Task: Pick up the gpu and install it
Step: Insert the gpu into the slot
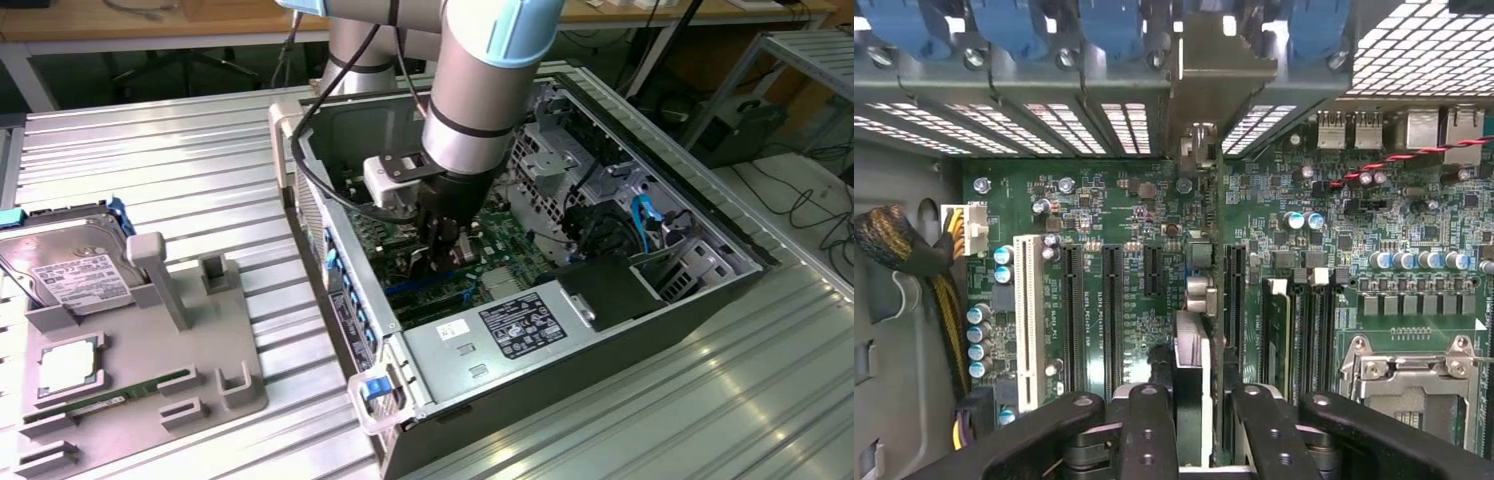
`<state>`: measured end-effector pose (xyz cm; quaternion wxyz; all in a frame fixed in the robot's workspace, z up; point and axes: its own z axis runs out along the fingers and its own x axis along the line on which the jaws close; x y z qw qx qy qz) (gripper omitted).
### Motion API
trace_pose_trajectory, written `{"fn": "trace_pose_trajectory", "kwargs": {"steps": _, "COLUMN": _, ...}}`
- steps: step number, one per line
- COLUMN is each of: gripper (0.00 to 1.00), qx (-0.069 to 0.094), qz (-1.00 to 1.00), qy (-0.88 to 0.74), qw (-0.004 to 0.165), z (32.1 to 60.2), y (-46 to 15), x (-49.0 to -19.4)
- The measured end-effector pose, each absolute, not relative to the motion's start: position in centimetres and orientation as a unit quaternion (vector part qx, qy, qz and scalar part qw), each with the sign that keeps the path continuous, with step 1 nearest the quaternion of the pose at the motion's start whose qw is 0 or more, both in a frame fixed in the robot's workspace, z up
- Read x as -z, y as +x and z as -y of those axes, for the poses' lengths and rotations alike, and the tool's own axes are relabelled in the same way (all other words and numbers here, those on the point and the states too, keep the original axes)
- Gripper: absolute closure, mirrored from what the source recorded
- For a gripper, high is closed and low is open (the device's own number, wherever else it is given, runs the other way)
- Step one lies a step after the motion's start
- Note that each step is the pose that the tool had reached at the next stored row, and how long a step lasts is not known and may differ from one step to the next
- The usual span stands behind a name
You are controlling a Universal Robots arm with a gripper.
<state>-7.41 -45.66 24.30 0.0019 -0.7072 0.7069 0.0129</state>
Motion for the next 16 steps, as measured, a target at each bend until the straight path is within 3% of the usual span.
{"fn": "trace_pose_trajectory", "kwargs": {"steps": 16, "gripper": 0.73, "qx": -0.013, "qz": -0.707, "qy": -0.707, "qw": 0.001, "z": 45.7, "y": -7.5, "x": -22.9}}
